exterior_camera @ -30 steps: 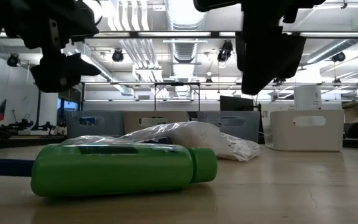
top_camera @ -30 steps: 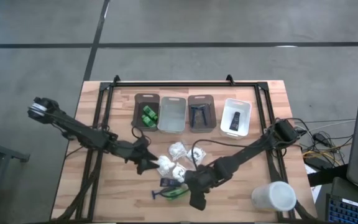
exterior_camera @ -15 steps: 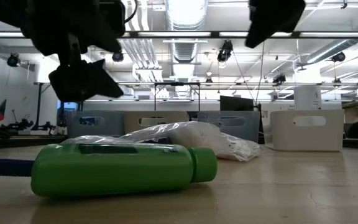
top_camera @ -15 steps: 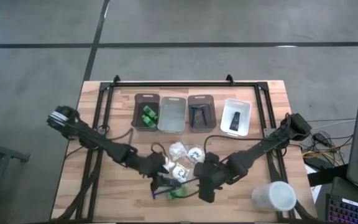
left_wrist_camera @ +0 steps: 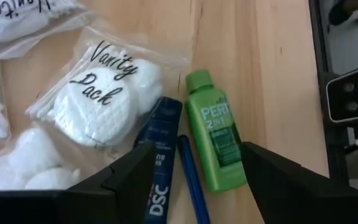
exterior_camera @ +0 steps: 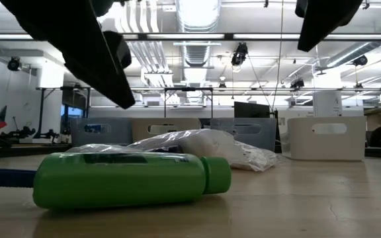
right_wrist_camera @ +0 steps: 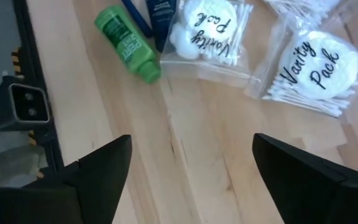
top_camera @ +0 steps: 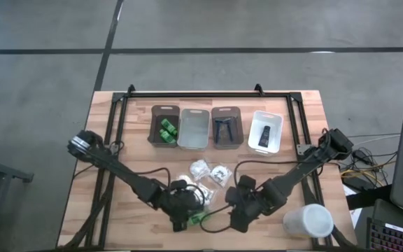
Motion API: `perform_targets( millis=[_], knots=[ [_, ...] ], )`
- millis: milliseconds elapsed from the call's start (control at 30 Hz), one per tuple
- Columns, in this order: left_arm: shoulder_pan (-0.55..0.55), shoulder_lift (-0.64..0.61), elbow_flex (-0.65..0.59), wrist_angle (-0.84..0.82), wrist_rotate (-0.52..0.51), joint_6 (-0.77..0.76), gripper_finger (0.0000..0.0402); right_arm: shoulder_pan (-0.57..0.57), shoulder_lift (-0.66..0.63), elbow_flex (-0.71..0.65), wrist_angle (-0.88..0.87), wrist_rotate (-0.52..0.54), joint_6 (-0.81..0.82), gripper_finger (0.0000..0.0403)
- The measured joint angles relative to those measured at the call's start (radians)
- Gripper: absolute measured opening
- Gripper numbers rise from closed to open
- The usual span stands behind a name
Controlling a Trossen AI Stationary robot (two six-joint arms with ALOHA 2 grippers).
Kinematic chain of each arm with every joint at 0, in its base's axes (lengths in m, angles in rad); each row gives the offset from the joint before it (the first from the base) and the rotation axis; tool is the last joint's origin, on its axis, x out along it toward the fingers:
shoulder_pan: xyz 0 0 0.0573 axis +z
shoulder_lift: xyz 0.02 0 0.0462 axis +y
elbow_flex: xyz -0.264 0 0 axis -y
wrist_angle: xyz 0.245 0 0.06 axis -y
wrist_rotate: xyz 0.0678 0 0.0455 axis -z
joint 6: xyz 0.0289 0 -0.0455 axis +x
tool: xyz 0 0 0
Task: Pick & Place Travel size toiletries
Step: Put the green shampoo into the left black bin
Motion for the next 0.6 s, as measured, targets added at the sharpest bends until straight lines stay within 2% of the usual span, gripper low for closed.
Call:
perform_targets(
  millis=[300, 467, 600],
  knots=[
    [-0.043, 0.095, 0.074, 0.002, -0.004, 0.007, 0.0231, 0.005, 0.002, 0.000, 0.027, 0.115, 0.214, 0.0358],
    [-0.081, 0.138, 0.100, -0.028, -0.085, -0.070, 0.0233, 0.006, 0.002, 0.000, 0.067, 0.118, 0.254, 0.0360],
    [-0.113, 0.147, 0.117, -0.033, -0.132, -0.152, 0.0250, 0.006, 0.002, 0.000, 0.102, 0.117, 0.282, 0.0351]
  ],
)
